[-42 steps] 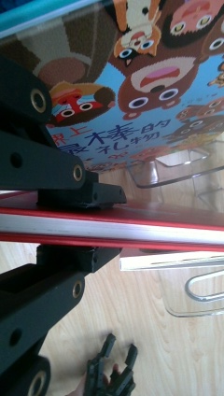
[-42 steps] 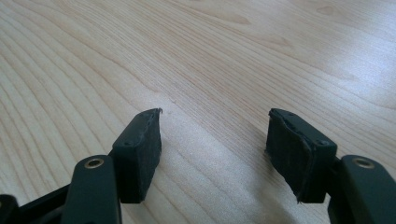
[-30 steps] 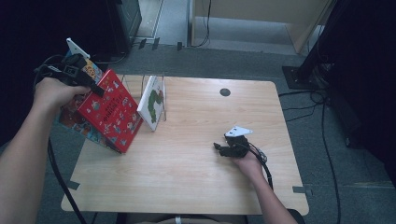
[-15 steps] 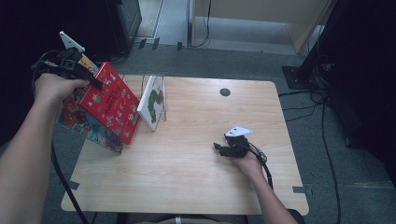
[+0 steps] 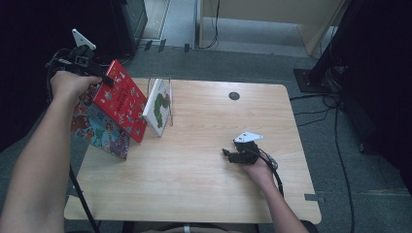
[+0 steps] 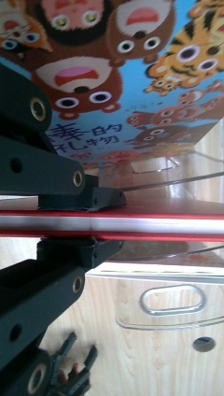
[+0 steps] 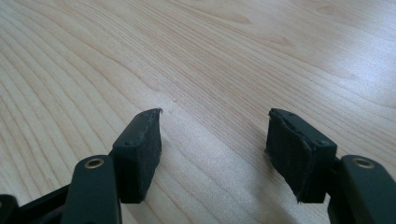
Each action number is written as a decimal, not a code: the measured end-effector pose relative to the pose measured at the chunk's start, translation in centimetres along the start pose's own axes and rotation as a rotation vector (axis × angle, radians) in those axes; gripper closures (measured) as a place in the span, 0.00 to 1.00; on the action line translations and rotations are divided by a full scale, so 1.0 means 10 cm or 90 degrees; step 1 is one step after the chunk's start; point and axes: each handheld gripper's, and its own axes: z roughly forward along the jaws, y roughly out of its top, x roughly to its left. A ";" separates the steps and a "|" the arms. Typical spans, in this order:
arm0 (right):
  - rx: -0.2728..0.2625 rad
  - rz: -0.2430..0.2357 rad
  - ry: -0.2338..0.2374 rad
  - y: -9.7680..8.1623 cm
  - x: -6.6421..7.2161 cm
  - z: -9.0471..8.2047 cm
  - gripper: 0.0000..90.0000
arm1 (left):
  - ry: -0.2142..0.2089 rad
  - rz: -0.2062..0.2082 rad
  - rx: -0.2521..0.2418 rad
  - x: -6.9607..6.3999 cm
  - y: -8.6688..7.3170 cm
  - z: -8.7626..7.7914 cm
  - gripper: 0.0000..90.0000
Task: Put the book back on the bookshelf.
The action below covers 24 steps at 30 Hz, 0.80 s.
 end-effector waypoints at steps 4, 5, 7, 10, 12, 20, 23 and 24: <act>-0.001 0.000 0.000 0.00 0.00 0.00 0.39 | -0.007 -0.007 -0.004 0.01 0.03 0.00 0.89; 0.000 0.000 -0.001 0.00 0.00 0.00 0.39 | -0.009 -0.010 -0.003 0.02 0.03 0.01 0.89; 0.001 0.003 0.000 0.00 0.01 0.00 0.39 | -0.011 -0.014 -0.004 0.03 0.04 0.02 0.89; -0.001 0.001 -0.001 0.00 0.00 0.00 0.39 | -0.015 -0.020 -0.009 0.05 0.06 0.04 0.88; -0.001 0.001 -0.002 0.00 0.00 0.00 0.39 | -0.016 -0.022 -0.014 0.05 0.07 0.05 0.88; 0.000 0.001 -0.001 0.01 0.00 0.01 0.39 | -0.014 -0.032 -0.021 0.06 0.07 0.06 0.87; -0.001 0.001 -0.002 0.01 0.00 0.01 0.39 | -0.010 -0.026 -0.018 0.03 0.08 0.05 0.83; 0.000 0.001 -0.002 0.01 0.00 0.01 0.39 | 0.002 -0.024 -0.018 0.01 0.09 0.04 0.82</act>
